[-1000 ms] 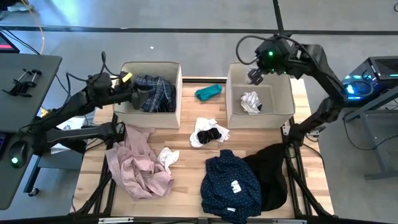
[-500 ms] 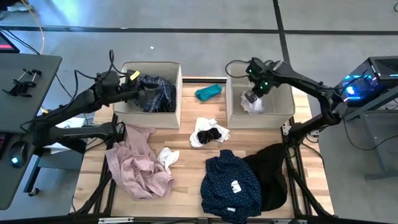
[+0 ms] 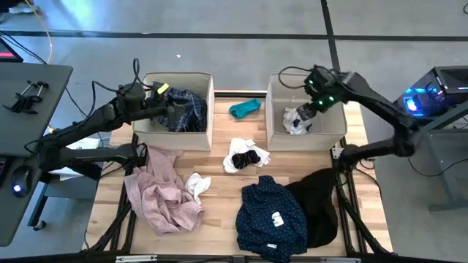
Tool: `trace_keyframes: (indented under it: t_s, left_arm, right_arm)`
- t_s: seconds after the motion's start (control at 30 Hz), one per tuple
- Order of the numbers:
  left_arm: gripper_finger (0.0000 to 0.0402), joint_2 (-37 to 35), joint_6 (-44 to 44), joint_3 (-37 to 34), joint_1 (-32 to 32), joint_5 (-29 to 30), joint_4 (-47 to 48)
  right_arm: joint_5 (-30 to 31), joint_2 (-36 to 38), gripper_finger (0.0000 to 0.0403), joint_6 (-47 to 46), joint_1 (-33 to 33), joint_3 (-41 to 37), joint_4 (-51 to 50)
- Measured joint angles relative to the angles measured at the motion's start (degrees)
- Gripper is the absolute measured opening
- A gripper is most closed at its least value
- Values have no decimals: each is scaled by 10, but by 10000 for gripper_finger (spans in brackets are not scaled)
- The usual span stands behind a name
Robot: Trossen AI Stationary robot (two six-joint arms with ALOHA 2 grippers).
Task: Sort clothes
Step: Put the black striped sock into the left laundry organizer
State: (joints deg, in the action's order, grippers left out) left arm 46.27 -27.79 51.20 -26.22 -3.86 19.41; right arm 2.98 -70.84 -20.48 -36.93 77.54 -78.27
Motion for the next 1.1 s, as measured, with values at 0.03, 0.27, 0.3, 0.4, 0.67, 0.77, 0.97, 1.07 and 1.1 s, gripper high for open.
trace_keyframes:
  t_s: [0.03, 0.27, 0.3, 0.4, 0.67, 0.77, 0.97, 1.07, 1.1]
  left_arm:
    - [225, 1, 0, 0, 0, 0, 0]
    - [225, 1, 10, 0, 0, 0, 0]
    - [225, 1, 10, 0, 0, 0, 0]
    - [225, 1, 15, 0, 0, 0, 0]
    - [225, 1, 17, 0, 0, 0, 0]
    - [225, 1, 17, 0, 0, 0, 0]
    - [225, 1, 19, 0, 0, -17, 0]
    - [225, 1, 19, 0, 0, -30, 0]
    - [225, 1, 19, 0, 0, -35, 0]
  right_arm:
    - [2, 17, 194, -23, 22, 0, 7]
    - [38, 104, 194, -141, 239, -18, 69]
    - [40, 106, 194, -142, 273, -20, 78]
    - [45, 96, 194, -163, 375, -31, 115]
    - [38, -41, 194, -165, 519, -43, 258]
    - [2, -100, 194, -60, 527, -43, 325]
    - [15, -194, 194, 159, 516, -43, 403]
    - [50, -237, 193, 221, 494, -43, 411]
    - [56, -253, 191, 237, 484, -43, 410]
